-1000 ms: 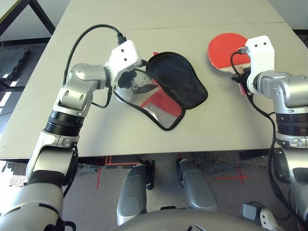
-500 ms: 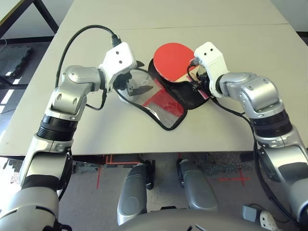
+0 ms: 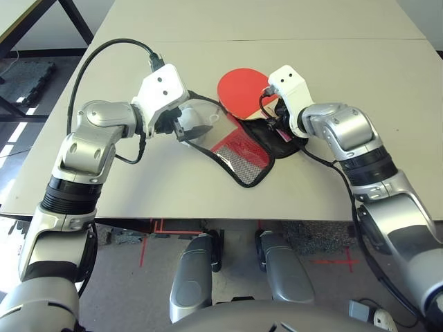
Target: Store the ping-pong paddle in its case and zip it.
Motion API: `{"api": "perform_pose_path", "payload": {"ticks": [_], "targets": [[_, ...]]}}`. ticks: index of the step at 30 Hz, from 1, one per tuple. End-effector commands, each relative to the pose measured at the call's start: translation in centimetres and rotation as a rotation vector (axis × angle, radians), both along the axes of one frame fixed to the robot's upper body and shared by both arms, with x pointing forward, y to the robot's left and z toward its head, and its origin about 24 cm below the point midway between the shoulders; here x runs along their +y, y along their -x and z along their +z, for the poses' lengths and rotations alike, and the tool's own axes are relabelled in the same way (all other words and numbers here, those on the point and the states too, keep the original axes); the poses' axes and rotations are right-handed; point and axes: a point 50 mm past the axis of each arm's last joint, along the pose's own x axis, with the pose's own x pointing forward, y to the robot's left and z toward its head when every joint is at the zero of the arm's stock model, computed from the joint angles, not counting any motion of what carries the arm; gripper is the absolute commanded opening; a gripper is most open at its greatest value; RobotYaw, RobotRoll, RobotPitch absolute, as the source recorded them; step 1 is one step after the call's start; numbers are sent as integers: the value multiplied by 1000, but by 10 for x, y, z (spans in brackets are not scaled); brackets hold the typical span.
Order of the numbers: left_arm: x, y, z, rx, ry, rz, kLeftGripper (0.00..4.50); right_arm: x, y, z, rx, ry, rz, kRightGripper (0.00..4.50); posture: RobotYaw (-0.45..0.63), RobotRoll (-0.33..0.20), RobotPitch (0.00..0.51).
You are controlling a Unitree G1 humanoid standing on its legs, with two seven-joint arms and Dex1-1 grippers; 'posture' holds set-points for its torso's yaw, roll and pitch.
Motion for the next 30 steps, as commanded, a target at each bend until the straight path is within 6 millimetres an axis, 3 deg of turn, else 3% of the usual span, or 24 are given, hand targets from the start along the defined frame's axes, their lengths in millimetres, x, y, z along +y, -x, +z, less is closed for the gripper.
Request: {"api": "perform_pose_path", "payload": {"ticks": [1, 14, 23, 24, 30], "targets": [[4, 3, 2, -7, -8, 10, 4500, -5, -4, 4, -19, 3, -46, 1092, 9, 0, 204], [8, 1, 3, -20, -25, 28, 4500, -5, 0, -7, 40, -15, -23, 1092, -2, 0, 199], [60, 1, 35, -113, -98, 208, 4500, -11, 4, 2, 40, -39, 18, 4259, 14, 0, 204], [65, 2, 37, -117, -107, 222, 4500, -12, 5, 3, 41, -39, 23, 4442, 14, 0, 204], [90, 4, 41, -123, -148, 312, 4500, -21, 7, 6, 44, -41, 23, 4442, 13, 0, 205]]}}
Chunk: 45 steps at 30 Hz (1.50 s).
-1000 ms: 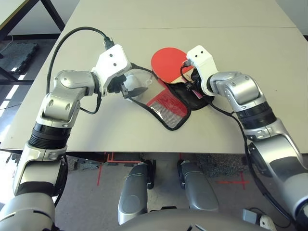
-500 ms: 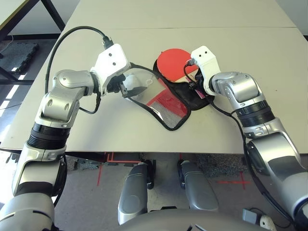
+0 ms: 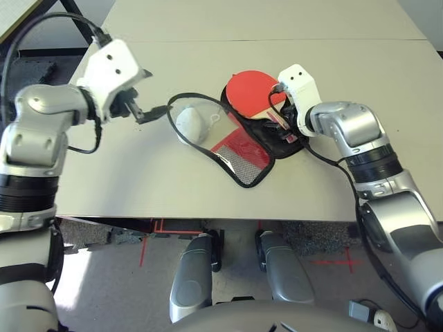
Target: Store the ping-pong paddle in its case and zip it.
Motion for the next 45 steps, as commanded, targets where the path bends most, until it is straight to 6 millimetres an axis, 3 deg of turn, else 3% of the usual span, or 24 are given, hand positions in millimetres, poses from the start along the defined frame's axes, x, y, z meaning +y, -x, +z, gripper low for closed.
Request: {"api": "perform_pose_path", "payload": {"ticks": [1, 4, 14, 25, 30, 34, 38, 45], "targets": [[13, 1, 0, -4, -22, 48, 4500, -6, 2, -6, 27, -2, -10, 4442, 13, 0, 205], [11, 1, -4, 3, -17, 43, 4500, -6, 3, -16, 66, 9, -21, 4442, 13, 0, 202], [8, -1, -11, 19, -10, 40, 4500, -7, 13, -19, 113, 9, -7, 1200, 4, 0, 199], [13, -4, -17, 34, -39, 65, 4500, -11, 21, -14, 95, -21, -40, 1204, -5, 0, 195], [27, -2, -18, 53, -77, 111, 4500, -5, 20, -5, 55, -169, 14, 2825, -6, 0, 194], [45, 3, -14, 65, -116, 168, 4500, -11, 23, 0, 53, -243, 36, 4347, 2, 0, 194], [48, 9, -22, 131, -148, 162, 4500, -21, 23, 14, -4, -336, 60, 4428, 4, 0, 194], [8, 10, -47, 206, -50, 31, 4500, -46, 11, 38, -191, -441, 18, 4428, -3, 0, 192]]}}
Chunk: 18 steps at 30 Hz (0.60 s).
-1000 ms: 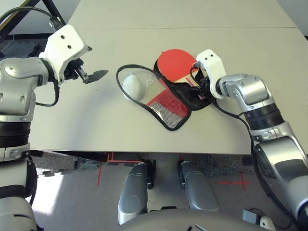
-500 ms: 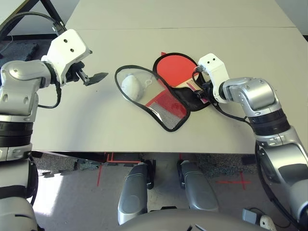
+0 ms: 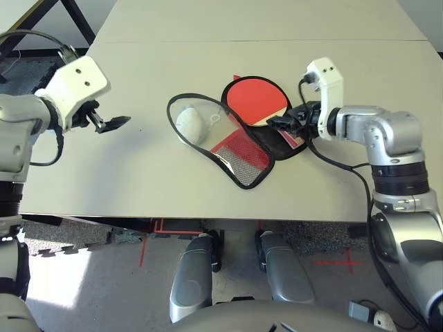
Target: Store the ping-pong paddle in its case and zip it.
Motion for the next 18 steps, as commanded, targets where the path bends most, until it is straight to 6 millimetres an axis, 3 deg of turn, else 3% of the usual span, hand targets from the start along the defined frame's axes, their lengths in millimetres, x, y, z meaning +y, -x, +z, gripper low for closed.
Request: {"api": "perform_pose_path", "payload": {"ticks": [1, 8, 12, 18], "targets": [[-24, 3, -16, 58, 45, -73, 4500, -12, -7, 11, -103, -59, -29, 4428, -3, 0, 192], [-66, 3, -16, 71, 166, -193, 4500, -27, -16, 10, -184, -48, -97, 4428, -7, 0, 189], [-102, 1, -7, 62, 227, -328, 4500, -38, -22, 7, -216, -37, -151, 4428, -10, 0, 188], [-144, -10, -10, 17, 253, -427, 4500, -57, -26, 6, -225, -37, -237, 4428, -21, 0, 183]]}}
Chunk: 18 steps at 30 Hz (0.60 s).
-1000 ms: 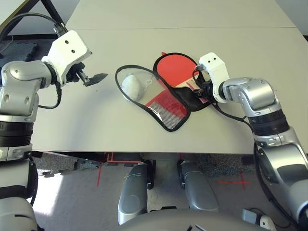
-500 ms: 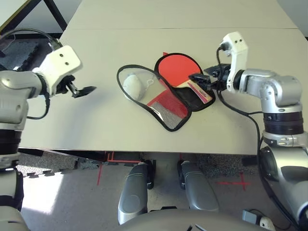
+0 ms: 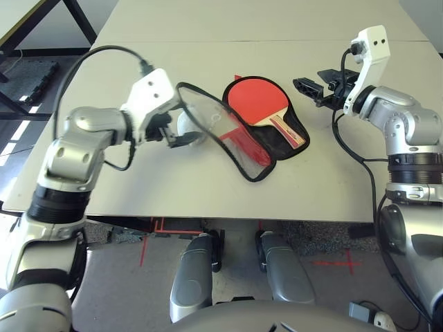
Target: Store the ping-pong paddle in its case and zip it.
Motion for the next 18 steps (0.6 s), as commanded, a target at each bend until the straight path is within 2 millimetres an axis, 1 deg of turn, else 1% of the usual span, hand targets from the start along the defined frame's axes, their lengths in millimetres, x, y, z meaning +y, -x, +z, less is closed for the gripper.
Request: {"api": "perform_pose_path", "payload": {"ticks": [1, 5, 8, 10, 13, 18], "targets": [[-30, -8, -6, -39, -9, -57, 4500, -18, -1, 5, -25, 1, -74, 4428, -25, 0, 184], [-58, -16, -11, -108, -18, -99, 4500, -36, 2, 11, -46, -23, -87, 4428, -41, 0, 187], [-76, -20, -14, -142, -10, -126, 4500, -50, 9, 18, -54, -41, -81, 4428, -47, 0, 190], [-85, -22, -18, -153, -5, -135, 4500, -57, 15, 20, -41, -38, -59, 4428, -58, 0, 194], [-90, -25, -24, -160, 4, -139, 4500, -60, 22, 17, -1, -33, 1, 4428, -62, 0, 195], [-88, -31, -29, -175, 43, -96, 4500, -56, 28, 12, 43, -34, 58, 4428, -67, 0, 199]]}}
